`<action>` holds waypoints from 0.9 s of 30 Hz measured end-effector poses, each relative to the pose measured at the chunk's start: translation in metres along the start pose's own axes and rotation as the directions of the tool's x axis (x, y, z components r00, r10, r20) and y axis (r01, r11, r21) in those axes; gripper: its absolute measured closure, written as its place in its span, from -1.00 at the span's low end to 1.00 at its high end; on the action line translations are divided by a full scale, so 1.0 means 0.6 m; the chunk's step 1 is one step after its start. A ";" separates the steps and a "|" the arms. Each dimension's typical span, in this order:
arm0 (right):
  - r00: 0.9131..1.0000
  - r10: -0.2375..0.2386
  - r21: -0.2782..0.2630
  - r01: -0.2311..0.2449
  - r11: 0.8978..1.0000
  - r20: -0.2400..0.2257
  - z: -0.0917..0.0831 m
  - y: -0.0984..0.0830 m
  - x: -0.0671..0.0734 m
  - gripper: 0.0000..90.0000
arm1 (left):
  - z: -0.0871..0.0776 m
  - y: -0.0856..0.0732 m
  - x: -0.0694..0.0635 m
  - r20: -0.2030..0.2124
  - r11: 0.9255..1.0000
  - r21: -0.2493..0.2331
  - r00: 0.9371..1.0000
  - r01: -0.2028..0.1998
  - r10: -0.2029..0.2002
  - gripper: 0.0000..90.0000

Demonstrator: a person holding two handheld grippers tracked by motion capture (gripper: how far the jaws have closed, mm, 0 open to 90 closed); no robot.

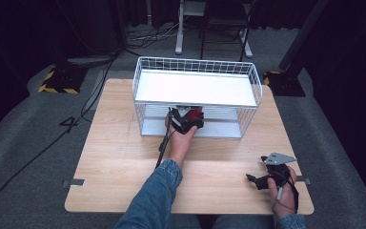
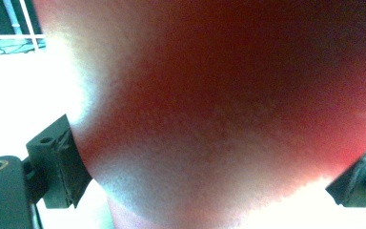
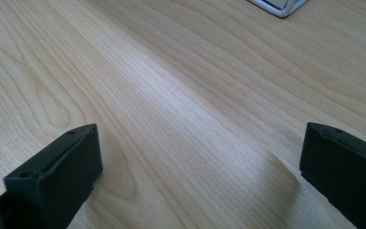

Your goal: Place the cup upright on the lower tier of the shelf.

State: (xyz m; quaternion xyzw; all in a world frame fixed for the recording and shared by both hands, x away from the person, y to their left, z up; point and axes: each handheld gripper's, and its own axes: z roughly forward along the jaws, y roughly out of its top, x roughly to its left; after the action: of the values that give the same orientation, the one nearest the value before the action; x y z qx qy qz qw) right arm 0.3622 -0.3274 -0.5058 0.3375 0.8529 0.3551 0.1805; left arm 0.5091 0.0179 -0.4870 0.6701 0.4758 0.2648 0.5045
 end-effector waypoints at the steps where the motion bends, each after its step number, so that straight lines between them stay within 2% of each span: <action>1: 1.000 0.000 0.000 0.000 1.000 0.000 0.000 0.000 0.000 -0.98 | -0.001 0.000 0.000 -0.013 1.000 0.002 1.000 -0.001 0.001 -0.81; 3: 1.000 0.000 0.000 0.000 1.000 0.000 0.000 0.000 0.000 -0.98 | -0.004 -0.002 0.000 -0.019 1.000 0.014 0.999 -0.025 0.025 -0.79; 4: 1.000 0.000 0.000 0.000 1.000 0.000 0.000 0.000 0.000 -0.98 | -0.004 -0.003 -0.002 -0.015 1.000 0.004 1.000 -0.022 0.022 -0.78; 7: 1.000 -0.001 0.000 0.001 1.000 0.000 0.000 0.000 0.000 -0.98 | -0.009 -0.005 0.002 0.008 0.998 0.019 0.999 -0.052 0.052 -0.78; 9: 1.000 -0.003 -0.001 0.003 1.000 0.000 0.000 0.000 0.000 -0.98 | -0.012 -0.006 0.003 0.027 0.999 0.015 0.999 -0.047 0.047 -0.78; 11: 1.000 -0.004 -0.002 0.004 1.000 -0.001 0.000 0.000 0.000 -0.98 | -0.014 -0.005 0.002 0.031 0.999 0.019 0.999 -0.041 0.040 -0.78; 13: 1.000 -0.007 -0.001 0.007 1.000 -0.003 0.000 0.000 0.000 -0.98 | -0.019 -0.006 0.002 0.026 0.998 0.029 0.998 -0.051 0.051 -0.78; 14: 1.000 -0.008 -0.001 0.008 1.000 -0.003 0.000 0.000 0.001 -0.98 | -0.021 -0.008 0.004 0.063 0.997 0.026 0.996 -0.072 0.070 -0.77; 15: 1.000 -0.009 -0.001 0.009 1.000 -0.004 0.000 0.000 0.001 -0.98 | -0.024 -0.010 0.004 0.059 0.997 0.024 0.996 -0.073 0.072 -0.77; 16: 1.000 -0.009 -0.001 0.009 1.000 -0.005 0.000 0.000 0.000 -0.98 | -0.029 -0.013 0.002 -0.004 0.998 0.017 0.998 -0.067 0.067 -0.77; 18: 1.000 -0.009 0.000 0.009 1.000 -0.008 0.000 0.000 0.000 -0.98 | -0.032 -0.016 0.003 0.003 0.996 0.020 0.996 -0.088 0.088 -0.74; 22: 1.000 -0.010 0.000 0.010 1.000 -0.016 0.001 0.000 0.000 -0.98 | -0.043 -0.021 0.002 0.010 0.997 0.022 0.997 -0.075 0.075 -0.71; 27: 0.999 -0.018 0.000 0.018 1.000 -0.028 0.002 0.002 0.001 -0.98 | -0.060 -0.027 0.002 0.021 0.995 0.033 0.995 -0.094 0.093 -0.69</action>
State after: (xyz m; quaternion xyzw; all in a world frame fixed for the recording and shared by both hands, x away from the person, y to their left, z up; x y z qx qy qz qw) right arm 0.3630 -0.3258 -0.5060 0.3249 0.8584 0.3581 0.1716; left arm 0.4734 0.0351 -0.4892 0.7025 0.4434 0.2733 0.4850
